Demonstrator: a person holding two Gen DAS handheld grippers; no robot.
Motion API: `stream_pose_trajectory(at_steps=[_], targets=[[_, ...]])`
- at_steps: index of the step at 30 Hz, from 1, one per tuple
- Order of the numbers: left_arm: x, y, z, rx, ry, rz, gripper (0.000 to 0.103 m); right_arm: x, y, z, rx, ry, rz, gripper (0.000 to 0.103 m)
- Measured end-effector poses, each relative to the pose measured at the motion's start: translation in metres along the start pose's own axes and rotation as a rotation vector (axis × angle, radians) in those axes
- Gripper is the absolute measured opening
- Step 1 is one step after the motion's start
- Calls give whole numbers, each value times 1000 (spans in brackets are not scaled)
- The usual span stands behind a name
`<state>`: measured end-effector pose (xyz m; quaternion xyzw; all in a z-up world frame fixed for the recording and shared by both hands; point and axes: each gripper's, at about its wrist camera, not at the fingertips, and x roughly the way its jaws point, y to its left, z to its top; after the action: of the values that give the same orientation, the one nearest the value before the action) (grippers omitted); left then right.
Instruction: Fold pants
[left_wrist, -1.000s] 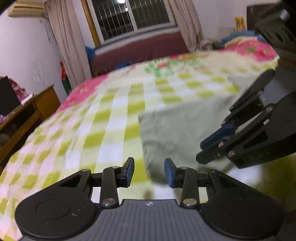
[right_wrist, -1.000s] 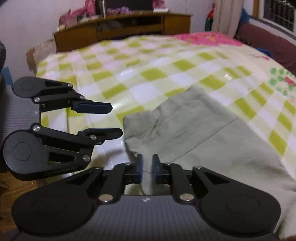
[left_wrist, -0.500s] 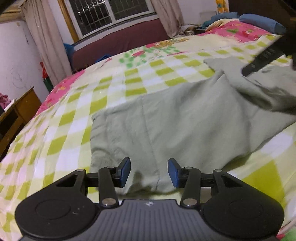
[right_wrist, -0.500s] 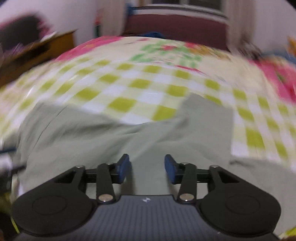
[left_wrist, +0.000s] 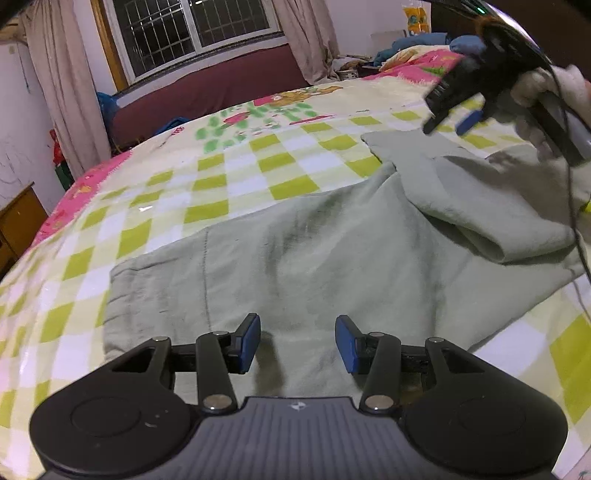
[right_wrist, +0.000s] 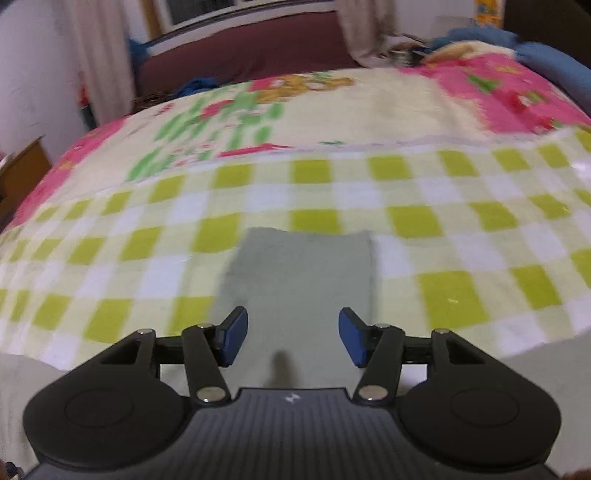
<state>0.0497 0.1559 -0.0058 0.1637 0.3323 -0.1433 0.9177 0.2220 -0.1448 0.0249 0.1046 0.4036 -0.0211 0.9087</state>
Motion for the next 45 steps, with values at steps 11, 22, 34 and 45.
stream_pose_trajectory(at_steps=[11,22,34,45], targets=[[1,-10,5,15,21,26,58,22,-24,-6,125,50,52,52],[9,-14,10,1,20,15,58,23,-67,-4,181,31,102,53],[18,-21,19,9,27,9,58,71,-92,15,393,39,271,2],[29,-52,40,89,19,-12,58,-53,-146,16,529,-226,398,1]])
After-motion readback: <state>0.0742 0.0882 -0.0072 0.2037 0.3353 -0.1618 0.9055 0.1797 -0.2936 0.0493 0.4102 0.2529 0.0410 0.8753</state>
